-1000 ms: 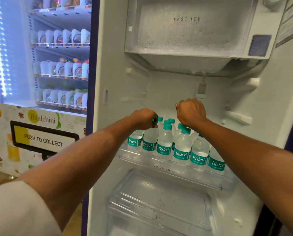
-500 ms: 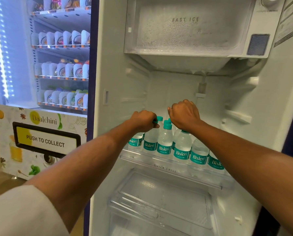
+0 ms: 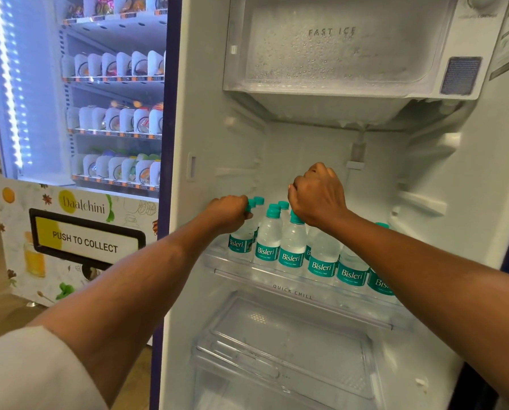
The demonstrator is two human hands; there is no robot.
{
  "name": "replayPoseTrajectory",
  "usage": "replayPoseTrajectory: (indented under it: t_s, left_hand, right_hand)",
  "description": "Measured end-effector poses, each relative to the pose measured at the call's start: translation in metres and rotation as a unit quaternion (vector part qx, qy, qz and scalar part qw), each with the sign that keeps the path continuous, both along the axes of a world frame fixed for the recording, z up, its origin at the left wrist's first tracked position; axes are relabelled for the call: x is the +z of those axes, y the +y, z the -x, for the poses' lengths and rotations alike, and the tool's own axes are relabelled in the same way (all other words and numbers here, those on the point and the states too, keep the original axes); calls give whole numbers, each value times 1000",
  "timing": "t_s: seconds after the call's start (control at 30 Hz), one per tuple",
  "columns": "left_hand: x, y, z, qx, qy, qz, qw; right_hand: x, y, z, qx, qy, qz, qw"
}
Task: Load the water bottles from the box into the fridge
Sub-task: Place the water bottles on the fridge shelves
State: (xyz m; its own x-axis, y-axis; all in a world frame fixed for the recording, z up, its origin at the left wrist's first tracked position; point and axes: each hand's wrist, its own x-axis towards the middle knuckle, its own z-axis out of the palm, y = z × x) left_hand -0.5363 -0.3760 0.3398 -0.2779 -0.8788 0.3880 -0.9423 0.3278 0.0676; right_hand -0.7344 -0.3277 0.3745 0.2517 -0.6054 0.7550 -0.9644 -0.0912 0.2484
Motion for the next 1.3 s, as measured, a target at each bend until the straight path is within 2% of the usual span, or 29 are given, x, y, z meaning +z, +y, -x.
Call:
replayPoseTrajectory:
  t_s: [0.13, 0.4, 0.8, 1.1, 1.3]
  left_hand:
    - [-1, -2, 6, -14, 56, -10, 998]
    - [-1, -6, 12, 33, 50, 4, 998]
    - [-10, 8, 4, 14, 82, 12, 996]
    - [-34, 98, -50, -9, 26, 151, 988]
    - [-82, 194, -111, 66, 12, 90, 994]
  right_hand:
    - [-6, 1, -7, 21, 1, -9, 1000]
    - [-9, 0, -16, 35, 7, -14, 999]
    - [-19, 5, -20, 59, 19, -3, 998]
    - [-40, 57, -88, 114, -23, -2, 993]
    - [-97, 119, -165, 188, -59, -26, 980]
